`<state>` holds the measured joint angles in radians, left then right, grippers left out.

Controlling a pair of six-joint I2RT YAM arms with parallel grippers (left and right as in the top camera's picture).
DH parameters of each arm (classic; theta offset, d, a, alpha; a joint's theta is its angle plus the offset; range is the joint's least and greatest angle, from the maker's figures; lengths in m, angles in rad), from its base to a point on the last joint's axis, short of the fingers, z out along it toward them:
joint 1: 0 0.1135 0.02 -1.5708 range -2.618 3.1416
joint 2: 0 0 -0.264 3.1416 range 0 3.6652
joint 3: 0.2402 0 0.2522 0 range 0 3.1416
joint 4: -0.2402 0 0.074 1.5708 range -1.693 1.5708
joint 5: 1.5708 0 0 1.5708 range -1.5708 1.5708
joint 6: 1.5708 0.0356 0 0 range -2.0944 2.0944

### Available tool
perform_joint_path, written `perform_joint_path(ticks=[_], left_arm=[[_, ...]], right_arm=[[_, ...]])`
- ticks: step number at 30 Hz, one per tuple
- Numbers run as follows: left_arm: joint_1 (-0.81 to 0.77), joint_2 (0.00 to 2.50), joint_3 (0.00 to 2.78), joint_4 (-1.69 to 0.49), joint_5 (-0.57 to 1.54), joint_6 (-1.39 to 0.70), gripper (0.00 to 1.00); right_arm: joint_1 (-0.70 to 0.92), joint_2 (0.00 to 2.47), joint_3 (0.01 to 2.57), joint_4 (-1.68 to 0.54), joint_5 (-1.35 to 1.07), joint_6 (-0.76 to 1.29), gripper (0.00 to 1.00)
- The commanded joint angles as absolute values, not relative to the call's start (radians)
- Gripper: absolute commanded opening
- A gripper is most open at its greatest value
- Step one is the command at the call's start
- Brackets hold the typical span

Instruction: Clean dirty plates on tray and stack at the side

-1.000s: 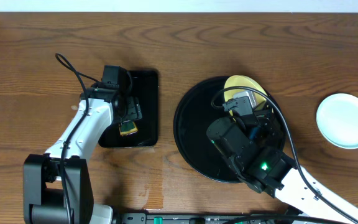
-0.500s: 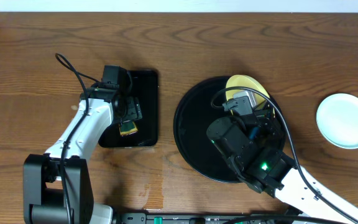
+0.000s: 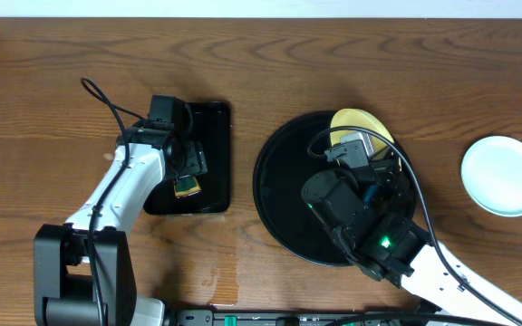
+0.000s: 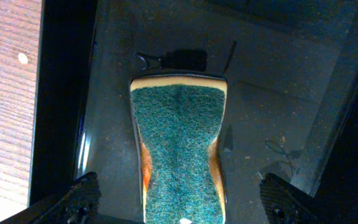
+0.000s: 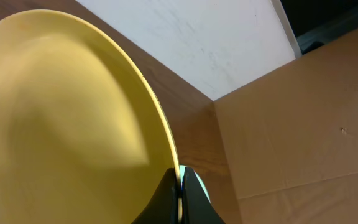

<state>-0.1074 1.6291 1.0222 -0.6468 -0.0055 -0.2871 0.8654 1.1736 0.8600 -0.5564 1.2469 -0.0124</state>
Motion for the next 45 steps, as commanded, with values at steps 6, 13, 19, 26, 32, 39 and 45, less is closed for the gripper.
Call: perform_joint_path(ticks=[6, 13, 19, 26, 32, 39, 45], left_arm=[[-0.105, 1.637, 1.017, -0.649, -0.007, -0.281, 0.83], [-0.105, 1.637, 1.017, -0.649, -0.007, -0.281, 0.83], [-0.105, 1.637, 1.017, -0.649, -0.007, -0.281, 0.83], [-0.105, 1.637, 1.017, -0.649, -0.007, -0.281, 0.83], [-0.105, 1.637, 1.017, -0.649, -0.007, -0.281, 0.83], [-0.105, 1.637, 1.017, -0.649, -0.007, -0.281, 0.83], [-0.105, 1.637, 1.017, -0.649, -0.007, -0.281, 0.83]], right_arm=[[0.873, 1.178, 0.864, -0.553, 1.283, -0.017, 0.01], [0.873, 1.178, 0.864, -0.550, 1.283, -0.017, 0.01], [0.873, 1.178, 0.864, -0.549, 1.283, -0.017, 0.01], [0.873, 1.178, 0.864, -0.549, 1.283, -0.017, 0.01], [0.873, 1.178, 0.864, -0.549, 1.282, -0.017, 0.01], [0.838, 1.174, 0.864, -0.543, 1.171, 0.098, 0.01], [0.629, 1.113, 0.869, -0.542, 0.876, 0.205, 0.01]])
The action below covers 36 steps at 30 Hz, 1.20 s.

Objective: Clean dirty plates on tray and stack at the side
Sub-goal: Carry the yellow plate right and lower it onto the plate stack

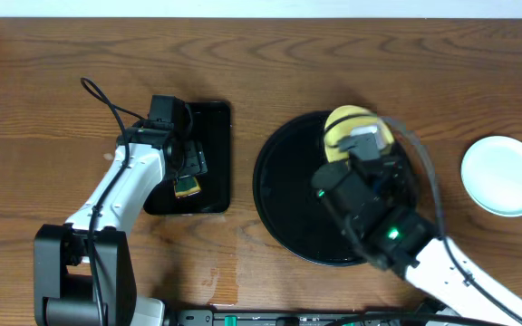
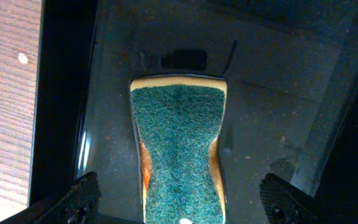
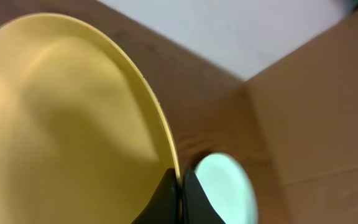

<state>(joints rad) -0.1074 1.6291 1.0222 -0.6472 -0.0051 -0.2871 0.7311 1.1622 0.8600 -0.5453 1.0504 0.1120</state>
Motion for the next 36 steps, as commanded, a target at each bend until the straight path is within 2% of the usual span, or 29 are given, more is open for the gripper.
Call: perform_joint_path(ticks=[1, 6, 11, 17, 22, 31, 32, 34, 36], left_arm=[[-0.105, 1.637, 1.017, -0.649, -0.007, -0.281, 0.83], [-0.105, 1.637, 1.017, -0.649, -0.007, -0.281, 0.83], [-0.105, 1.637, 1.017, -0.649, -0.007, -0.281, 0.83], [-0.105, 1.637, 1.017, -0.649, -0.007, -0.281, 0.83], [-0.105, 1.637, 1.017, -0.649, -0.007, -0.281, 0.83], [-0.105, 1.637, 1.017, -0.649, -0.007, -0.281, 0.83], [-0.105, 1.637, 1.017, -0.649, -0.007, -0.281, 0.83], [-0.105, 1.637, 1.017, -0.649, -0.007, -0.281, 0.83], [-0.105, 1.637, 1.017, -0.649, -0.007, -0.281, 0.83]], right_arm=[[0.575, 1.096, 0.870, -0.542, 0.816, 0.214, 0.01], [0.291, 1.019, 0.870, -0.552, 0.542, 0.294, 0.01], [-0.078, 1.005, 0.870, -0.600, 0.255, 0.405, 0.01], [-0.470, 1.075, 0.870, -0.608, 0.070, 0.477, 0.01], [-0.659, 1.204, 0.870, -0.578, 0.018, 0.497, 0.01], [-0.769, 1.430, 0.870, -0.461, 0.004, 0.515, 0.01], [-0.769, 1.437, 0.870, -0.445, -0.008, 0.503, 0.05], [-0.769, 1.435, 0.870, -0.418, -0.054, 0.488, 0.38], [-0.768, 1.417, 0.870, -0.402, -0.139, 0.469, 0.50]])
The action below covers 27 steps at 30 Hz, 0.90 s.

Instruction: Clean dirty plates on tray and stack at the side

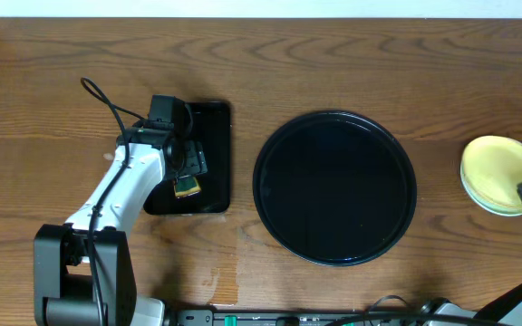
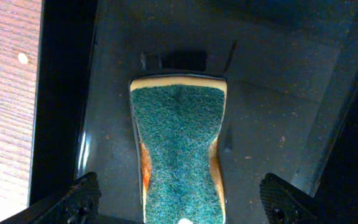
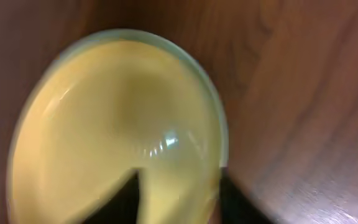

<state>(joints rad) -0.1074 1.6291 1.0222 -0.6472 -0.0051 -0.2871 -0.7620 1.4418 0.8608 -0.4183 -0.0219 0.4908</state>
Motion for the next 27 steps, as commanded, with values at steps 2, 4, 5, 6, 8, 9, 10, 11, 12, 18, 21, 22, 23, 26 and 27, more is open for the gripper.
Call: perform_joint_path(ticks=[2, 4, 5, 6, 8, 9, 10, 11, 12, 18, 21, 22, 23, 26, 27], left_arm=[[-0.105, 1.637, 1.017, -0.649, -0.007, -0.281, 0.83], [-0.105, 1.637, 1.017, -0.649, -0.007, -0.281, 0.83], [-0.105, 1.637, 1.017, -0.649, -0.008, -0.281, 0.83], [-0.105, 1.637, 1.017, -0.649, -0.007, -0.281, 0.83], [-0.105, 1.637, 1.017, -0.649, -0.007, -0.281, 0.83], [-0.105, 1.637, 1.017, -0.649, -0.007, -0.281, 0.83], [-0.105, 1.637, 1.017, -0.649, -0.007, -0.281, 0.83], [-0.105, 1.637, 1.017, -0.649, -0.007, -0.281, 0.83], [-0.105, 1.637, 1.017, -0.649, -0.007, -0.281, 0.83], [-0.105, 1.637, 1.017, -0.649, -0.008, -0.281, 0.83], [-0.105, 1.637, 1.017, -0.649, -0.007, -0.281, 0.83], [-0.105, 1.637, 1.017, -0.649, -0.007, -0.281, 0.83], [-0.105, 1.637, 1.017, -0.649, -0.007, -0.281, 0.83], [-0.105, 1.637, 1.017, -0.649, -0.007, -0.281, 0.83], [-0.105, 1.637, 1.017, -0.649, -0.007, -0.281, 0.83]], right_arm=[[-0.762, 1.385, 0.870, -0.400, -0.227, 0.466, 0.56], [-0.748, 1.338, 0.870, -0.401, -0.325, 0.466, 0.60], [-0.738, 1.309, 0.870, -0.405, -0.374, 0.466, 0.61], [-0.728, 1.282, 0.870, -0.413, -0.407, 0.465, 0.62], [-0.695, 1.208, 0.870, -0.442, -0.489, 0.442, 0.62], [-0.671, 1.166, 0.870, -0.463, -0.527, 0.420, 0.62], [-0.648, 1.129, 0.870, -0.485, -0.550, 0.402, 0.61], [-0.616, 1.085, 0.870, -0.514, -0.569, 0.377, 0.61], [-0.578, 1.041, 0.870, -0.543, -0.582, 0.343, 0.61], [-0.334, 0.804, 0.870, -0.714, -0.597, 0.246, 0.67], [-0.253, 0.717, 0.870, -0.760, -0.611, 0.250, 0.99], [-0.229, 0.687, 0.870, -0.769, -0.611, 0.251, 0.99], [-0.210, 0.664, 0.870, -0.778, -0.612, 0.258, 0.99], [-0.186, 0.619, 0.870, -0.795, -0.610, 0.276, 0.99], [-0.186, 0.609, 0.870, -0.805, -0.610, 0.276, 0.99]])
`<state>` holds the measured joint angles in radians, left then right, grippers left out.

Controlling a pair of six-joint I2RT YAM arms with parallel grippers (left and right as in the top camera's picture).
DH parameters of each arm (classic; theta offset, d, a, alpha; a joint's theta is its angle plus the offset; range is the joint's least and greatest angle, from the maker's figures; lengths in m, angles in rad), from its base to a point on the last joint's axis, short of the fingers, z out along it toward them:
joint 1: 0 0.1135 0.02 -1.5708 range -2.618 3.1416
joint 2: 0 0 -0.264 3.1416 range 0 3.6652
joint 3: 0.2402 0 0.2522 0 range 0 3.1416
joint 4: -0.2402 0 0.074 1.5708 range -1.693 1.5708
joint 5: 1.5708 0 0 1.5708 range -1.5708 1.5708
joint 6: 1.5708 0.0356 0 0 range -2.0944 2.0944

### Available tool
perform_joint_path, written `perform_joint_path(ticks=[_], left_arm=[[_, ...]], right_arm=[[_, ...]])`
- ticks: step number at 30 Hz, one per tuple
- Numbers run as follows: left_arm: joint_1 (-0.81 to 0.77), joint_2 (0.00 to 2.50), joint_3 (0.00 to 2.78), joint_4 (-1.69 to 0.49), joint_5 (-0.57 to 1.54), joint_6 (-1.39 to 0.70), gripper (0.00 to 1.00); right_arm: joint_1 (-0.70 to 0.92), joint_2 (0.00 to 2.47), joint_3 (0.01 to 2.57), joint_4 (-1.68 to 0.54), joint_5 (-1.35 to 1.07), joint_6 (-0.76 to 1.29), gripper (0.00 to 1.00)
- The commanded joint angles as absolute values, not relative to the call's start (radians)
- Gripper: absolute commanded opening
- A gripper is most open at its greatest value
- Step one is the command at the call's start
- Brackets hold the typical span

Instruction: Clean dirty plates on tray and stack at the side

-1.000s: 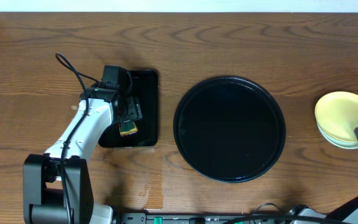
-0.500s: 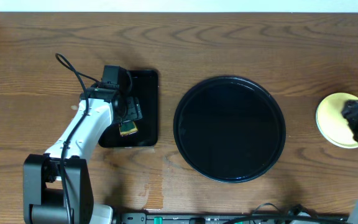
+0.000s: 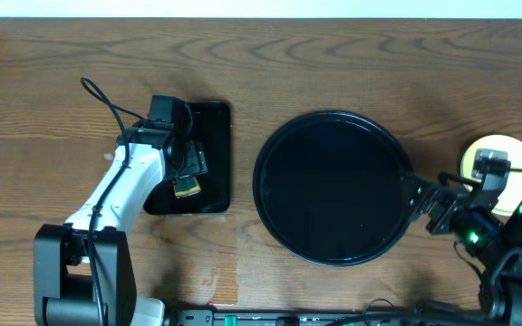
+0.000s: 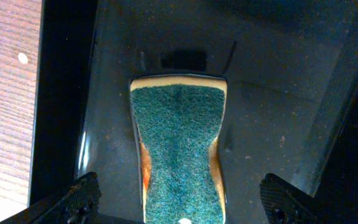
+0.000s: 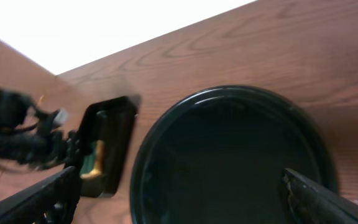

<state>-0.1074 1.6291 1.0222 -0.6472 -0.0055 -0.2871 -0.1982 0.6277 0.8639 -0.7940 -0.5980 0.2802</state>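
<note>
The yellow plate (image 3: 518,154) lies at the table's right side, partly hidden by my right arm. The round black tray (image 3: 333,186) holds no plates; it also fills the right wrist view (image 5: 229,155). My right gripper (image 3: 421,206) hangs open at the tray's right rim, nothing between its fingers (image 5: 179,194). My left gripper (image 3: 187,167) is open over the small black rectangular tray (image 3: 214,122). A green-topped sponge (image 4: 179,149) lies between the wide-spread fingers (image 4: 82,196), untouched.
The small rectangular tray's floor (image 4: 278,112) surrounds the sponge. A black cable (image 3: 107,100) loops behind the left arm. Bare wooden table (image 3: 333,63) lies behind both trays. Both arm bases stand at the front edge.
My right gripper has left the yellow plate at the right side and now sits open at the round tray's right rim, facing left. The left arm and sponge have not moved.
My right gripper was shut on the yellow plate's rim, holding it tilted over the round tray's far side, and still held it there later. Then the plate lay on the pale plate at the right. Now the gripper is off it. The left gripper stayed open over the sponge.
</note>
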Motion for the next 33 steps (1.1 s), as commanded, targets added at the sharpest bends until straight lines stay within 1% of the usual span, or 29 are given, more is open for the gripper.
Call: perform_joint_path(ticks=[1, 5, 8, 11, 14, 16, 20, 25, 27, 29, 32, 33], left_arm=[[-0.105, 1.637, 1.017, -0.649, -0.007, -0.281, 0.83], [-0.105, 1.637, 1.017, -0.649, -0.007, -0.281, 0.83], [-0.105, 1.637, 1.017, -0.649, -0.007, -0.281, 0.83], [-0.105, 1.637, 1.017, -0.649, -0.007, -0.281, 0.84], [-0.105, 1.637, 1.017, -0.649, -0.008, -0.281, 0.83], [-0.105, 1.637, 1.017, -0.649, -0.007, -0.281, 0.83], [-0.105, 1.637, 1.017, -0.649, -0.008, -0.281, 0.83], [-0.105, 1.637, 1.017, -0.649, -0.007, -0.281, 0.83], [-0.105, 1.637, 1.017, -0.649, -0.007, -0.281, 0.83], [-0.105, 1.637, 1.017, -0.649, -0.007, -0.281, 0.83], [-0.105, 1.637, 1.017, -0.649, -0.007, -0.281, 0.83], [-0.105, 1.637, 1.017, -0.649, -0.007, -0.281, 0.83]], right_arm=[[-0.186, 0.604, 0.870, -0.818, -0.610, 0.276, 0.99], [-0.184, 0.603, 0.870, -0.921, -0.587, 0.276, 0.99], [-0.183, 0.603, 0.870, -0.927, -0.532, 0.236, 0.99], [-0.165, 0.597, 0.870, -0.872, -0.552, 0.064, 0.99], [-0.093, 0.542, 0.862, -0.816, -0.550, -0.169, 0.99], [-0.056, 0.495, 0.851, -0.801, -0.550, -0.245, 0.99], [-0.045, 0.372, 0.808, -0.802, -0.548, -0.261, 0.99], [-0.045, 0.215, 0.662, -0.752, -0.482, -0.263, 0.99], [-0.045, 0.158, 0.567, -0.701, -0.471, -0.263, 0.99], [-0.045, 0.092, 0.443, -0.605, -0.473, -0.263, 0.99], [-0.045, 0.024, 0.339, -0.498, -0.479, -0.263, 0.99], [-0.042, 0.005, 0.283, -0.422, -0.479, -0.263, 0.99]])
